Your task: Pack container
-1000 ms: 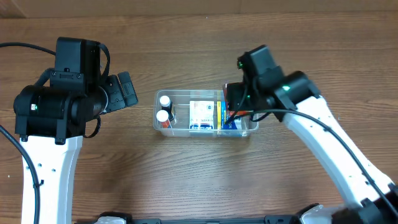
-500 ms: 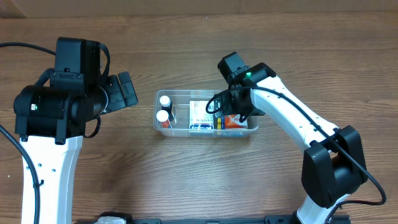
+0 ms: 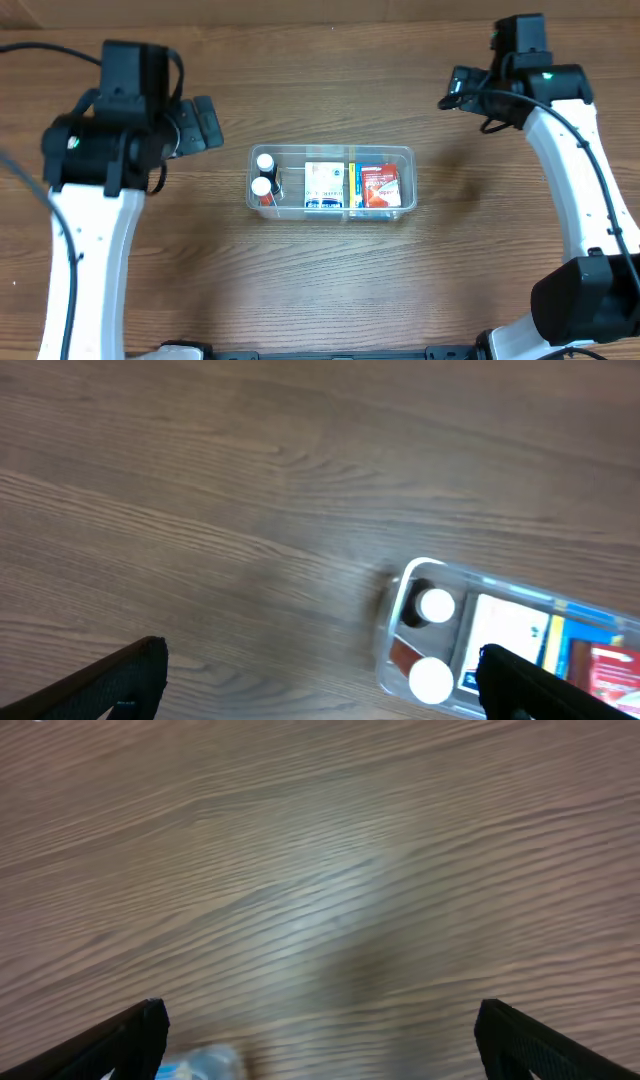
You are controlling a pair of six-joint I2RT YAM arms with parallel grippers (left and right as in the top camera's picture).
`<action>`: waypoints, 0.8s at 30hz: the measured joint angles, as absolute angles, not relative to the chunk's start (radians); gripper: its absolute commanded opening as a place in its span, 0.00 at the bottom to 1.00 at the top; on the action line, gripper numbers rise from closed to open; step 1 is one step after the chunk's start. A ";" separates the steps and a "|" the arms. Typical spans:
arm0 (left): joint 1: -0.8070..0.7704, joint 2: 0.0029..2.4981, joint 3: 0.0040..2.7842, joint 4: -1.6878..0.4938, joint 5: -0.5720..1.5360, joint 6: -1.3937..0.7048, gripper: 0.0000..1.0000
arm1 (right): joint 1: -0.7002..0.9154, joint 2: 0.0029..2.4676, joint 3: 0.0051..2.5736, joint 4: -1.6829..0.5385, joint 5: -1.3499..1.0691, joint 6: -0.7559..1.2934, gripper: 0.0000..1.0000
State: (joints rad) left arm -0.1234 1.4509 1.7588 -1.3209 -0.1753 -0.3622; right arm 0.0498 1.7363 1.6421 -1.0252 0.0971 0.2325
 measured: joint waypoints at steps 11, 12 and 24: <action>-0.123 1.369 1.684 -1.346 -0.211 -0.336 1.00 | 0.047 1.425 1.588 -1.132 0.086 0.217 1.00; -0.123 1.293 1.640 -1.320 -0.212 -0.336 1.00 | 0.047 1.365 1.552 -1.117 0.083 0.229 1.00; -0.123 0.603 1.167 -1.147 -0.176 -0.234 1.00 | 0.048 0.762 0.937 -1.018 0.080 0.303 1.00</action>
